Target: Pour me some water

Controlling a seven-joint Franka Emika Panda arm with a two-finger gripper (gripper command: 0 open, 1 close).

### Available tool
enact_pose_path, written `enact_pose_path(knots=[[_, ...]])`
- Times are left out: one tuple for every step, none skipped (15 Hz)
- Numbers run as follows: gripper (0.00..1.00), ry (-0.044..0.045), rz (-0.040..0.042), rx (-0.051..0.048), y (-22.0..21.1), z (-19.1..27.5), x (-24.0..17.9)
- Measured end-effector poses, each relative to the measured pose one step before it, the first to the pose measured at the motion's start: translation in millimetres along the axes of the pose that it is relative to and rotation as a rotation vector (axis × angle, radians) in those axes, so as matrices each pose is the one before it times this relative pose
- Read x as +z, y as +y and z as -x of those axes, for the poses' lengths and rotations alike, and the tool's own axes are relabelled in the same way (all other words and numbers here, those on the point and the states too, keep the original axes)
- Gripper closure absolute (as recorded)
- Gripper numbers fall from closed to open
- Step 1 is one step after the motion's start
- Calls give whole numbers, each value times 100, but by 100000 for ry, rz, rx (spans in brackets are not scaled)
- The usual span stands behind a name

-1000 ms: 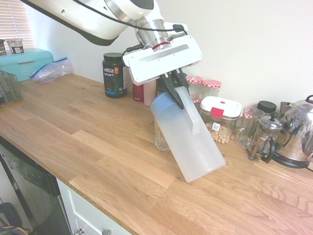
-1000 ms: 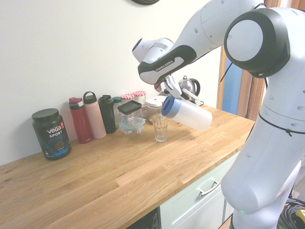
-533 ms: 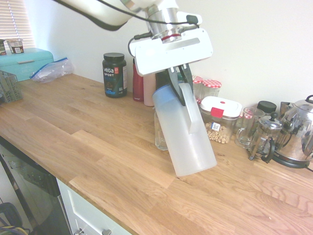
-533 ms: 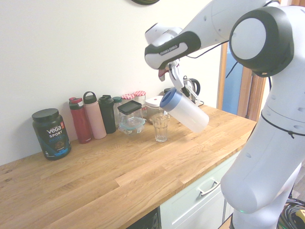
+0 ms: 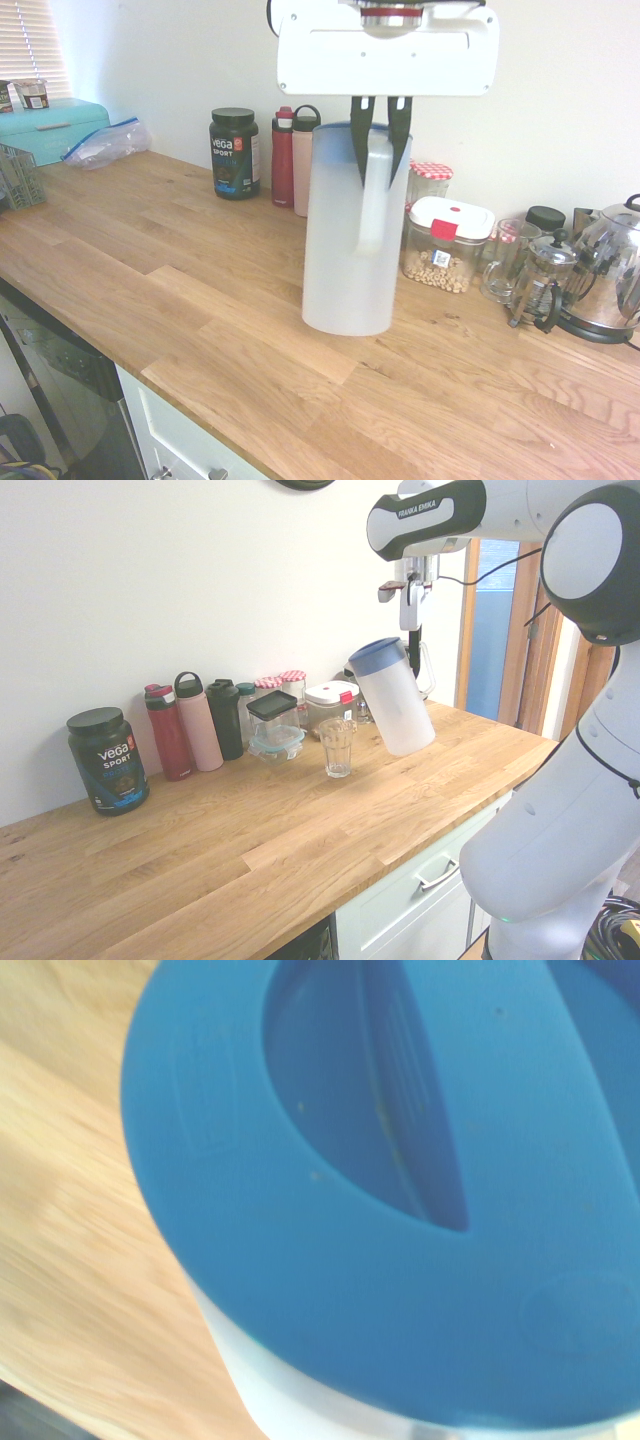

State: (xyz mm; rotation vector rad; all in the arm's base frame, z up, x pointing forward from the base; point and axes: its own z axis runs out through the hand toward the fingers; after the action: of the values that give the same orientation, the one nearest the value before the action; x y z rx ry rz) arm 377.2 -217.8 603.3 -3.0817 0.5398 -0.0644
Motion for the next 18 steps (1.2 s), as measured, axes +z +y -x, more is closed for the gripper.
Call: enact_pose_path(knots=[[100, -1182, -3138, 4772, 648, 1282, 744], [100, -126, -3192, 5002, 1050, 1575, 345], [100, 335, -3070, 4646, 1114, 1523, 211], [100, 698, -3071, 4911, 637, 1407, 37], [100, 839, -3123, 5037, 142, 1303, 11], [100, 877, -2598, 5145, -471, 1337, 201], [100, 1041, -2123, 5024, -966, 1447, 529], [100, 1519, -1986, 4730, -1226, 1412, 806], [100, 2107, -1560, 4245, -1454, 1538, 829], [100, 2689, -1418, 4018, -1479, 1635, 853], [100, 2972, -1036, 3232, -1336, 1673, 624], [100, 3869, -994, 2434, -1382, 1800, 247], [100, 4767, -1140, 1617, -1394, 1732, 69], [100, 5405, -759, 685, -1595, 1889, 4], [100, 5655, -617, -313, -1758, 1858, -75], [100, 4604, 28, -928, -1886, 2086, -6], [100, 2929, 585, -1046, -1793, 2249, 101], [100, 1940, 415, -1132, -1617, 2076, 88]])
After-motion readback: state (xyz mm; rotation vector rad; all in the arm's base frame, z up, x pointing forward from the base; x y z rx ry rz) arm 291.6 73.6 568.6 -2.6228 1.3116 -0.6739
